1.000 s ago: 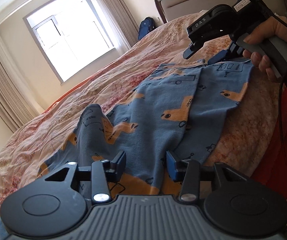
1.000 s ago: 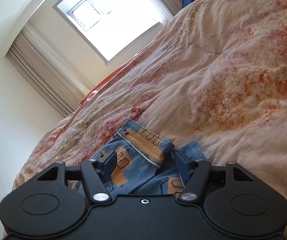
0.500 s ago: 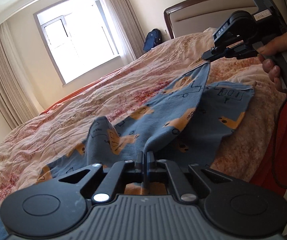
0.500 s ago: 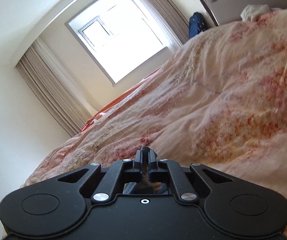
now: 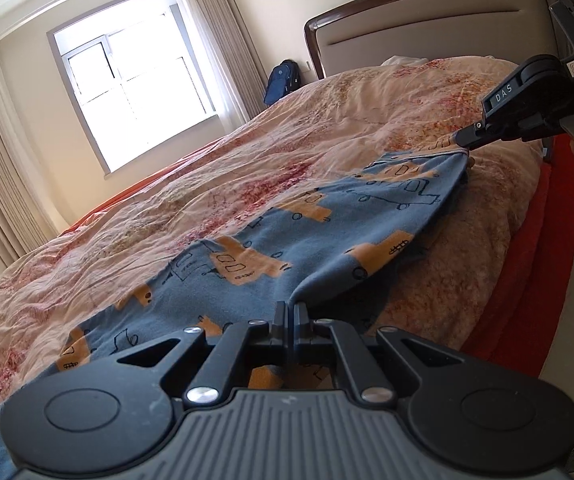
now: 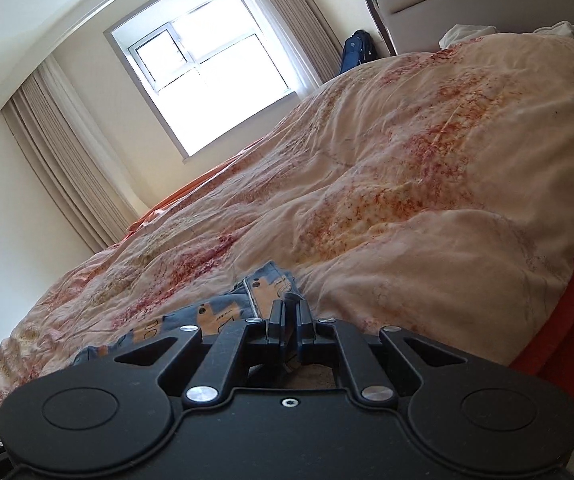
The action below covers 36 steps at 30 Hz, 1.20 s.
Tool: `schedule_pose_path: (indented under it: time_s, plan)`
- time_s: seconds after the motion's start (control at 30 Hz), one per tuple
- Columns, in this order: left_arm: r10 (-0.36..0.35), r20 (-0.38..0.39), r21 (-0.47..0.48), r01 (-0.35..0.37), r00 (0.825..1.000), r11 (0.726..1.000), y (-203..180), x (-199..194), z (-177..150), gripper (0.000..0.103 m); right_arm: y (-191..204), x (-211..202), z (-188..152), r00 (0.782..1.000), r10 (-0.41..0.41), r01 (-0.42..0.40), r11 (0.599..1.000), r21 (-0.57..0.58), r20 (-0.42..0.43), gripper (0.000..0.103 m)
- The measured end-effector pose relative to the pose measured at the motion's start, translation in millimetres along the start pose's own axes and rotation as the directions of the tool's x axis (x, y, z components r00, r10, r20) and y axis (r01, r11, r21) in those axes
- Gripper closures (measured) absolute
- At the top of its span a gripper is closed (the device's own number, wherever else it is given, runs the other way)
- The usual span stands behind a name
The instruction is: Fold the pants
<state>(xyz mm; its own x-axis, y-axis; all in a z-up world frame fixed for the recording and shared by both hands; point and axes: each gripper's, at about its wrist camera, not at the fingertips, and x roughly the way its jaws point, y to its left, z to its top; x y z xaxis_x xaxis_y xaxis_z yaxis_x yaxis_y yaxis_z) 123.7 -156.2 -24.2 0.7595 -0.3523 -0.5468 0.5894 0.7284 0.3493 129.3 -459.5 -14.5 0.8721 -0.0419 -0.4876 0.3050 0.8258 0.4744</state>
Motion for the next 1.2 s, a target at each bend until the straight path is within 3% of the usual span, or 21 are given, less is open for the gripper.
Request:
schedule_pose_path:
  time_s: [0.23,0.3,0.33,0.37,0.4,0.43,0.47,0.63,0.7,0.83,0.93,1.0,1.1,1.13,1.2]
  plan:
    - [-0.027,-0.046,-0.031,0.025,0.999,0.999,-0.1,12.5,-8.8,0.102,-3.4,7.4,-8.0,0.999,-0.033,0.033,0.999,-0.02,-0.02,0.098]
    - [-0.039,-0.052,-0.054,0.036,0.998,0.998,2.1,13.7,-9.4,0.097,-4.6,6.9,-9.5,0.999,-0.027,0.027,0.999,-0.02,-0.026,0.094]
    - [-0.045,-0.054,-0.068,0.042,0.998,0.997,3.7,13.6,-9.4,0.095,-5.7,6.2,-9.6,0.999,-0.023,0.023,1.0,-0.014,-0.027,0.086]
    - [-0.053,-0.051,-0.08,0.049,0.997,0.996,5.0,13.0,-9.4,0.089,-6.2,5.1,-9.5,0.999,-0.019,0.018,1.0,-0.011,-0.028,0.078]
    - [-0.058,-0.048,-0.092,0.054,0.997,0.994,6.4,12.0,-9.1,0.068,-6.5,3.9,-9.6,0.999,-0.017,0.016,1.0,-0.012,-0.03,0.071]
    - [-0.064,-0.039,-0.11,0.059,0.997,0.992,8.2,9.8,-8.6,0.054,-6.5,1.5,-9.9,0.999,-0.01,0.01,1.0,-0.011,-0.033,0.058]
    - [-0.062,-0.026,-0.129,0.058,0.998,0.99,9.9,6.9,-8.2,0.034,-6.8,-0.6,-10.7,0.999,-0.001,0.0,1.0,-0.01,-0.038,0.047]
    - [-0.062,0.018,-0.255,0.065,0.998,0.965,25.0,-2.1,-5.7,0.016,-11.5,-2.7,-20.4,0.993,0.074,-0.071,0.997,0.036,-0.092,0.035]
    - [-0.005,0.02,-0.29,0.01,1.0,0.957,30.8,-2.6,-5.5,0.007,-14.8,1.6,-23.2,0.989,0.107,-0.098,0.992,0.083,-0.102,0.034]
    - [0.087,-0.004,-0.332,-0.084,0.996,0.939,44.1,-2.1,-7.1,0.002,-10.8,12.5,-21.3,0.979,0.178,-0.165,0.978,0.127,-0.098,0.028]
    - [0.144,-0.045,-0.384,-0.15,0.989,0.911,57.0,0.4,-11.8,0.001,-10.4,23.7,-18.6,0.976,0.203,-0.187,0.967,0.176,-0.077,0.028]
    - [0.164,-0.073,-0.425,-0.179,0.984,0.887,66.0,1.0,-16.1,0.001,-13.6,30.8,-15.3,0.98,0.194,-0.178,0.957,0.229,-0.05,0.037]
    - [0.182,-0.098,-0.494,-0.207,0.978,0.845,81.9,-2.9,-24.1,0.001,-16.2,36.2,-5.2,0.99,0.14,-0.131,0.963,0.236,-0.022,0.082]
    - [0.188,-0.103,-0.506,-0.214,0.977,0.835,85.5,-4.1,-25.7,0.001,-16.6,36.4,-0.4,0.992,0.125,-0.118,0.97,0.214,-0.018,0.09]
    - [0.209,-0.114,-0.526,-0.238,0.971,0.817,94.1,-7.7,-30.7,0.001,-13.4,33.7,8.5,0.992,0.129,-0.128,0.979,0.161,0.002,0.091]
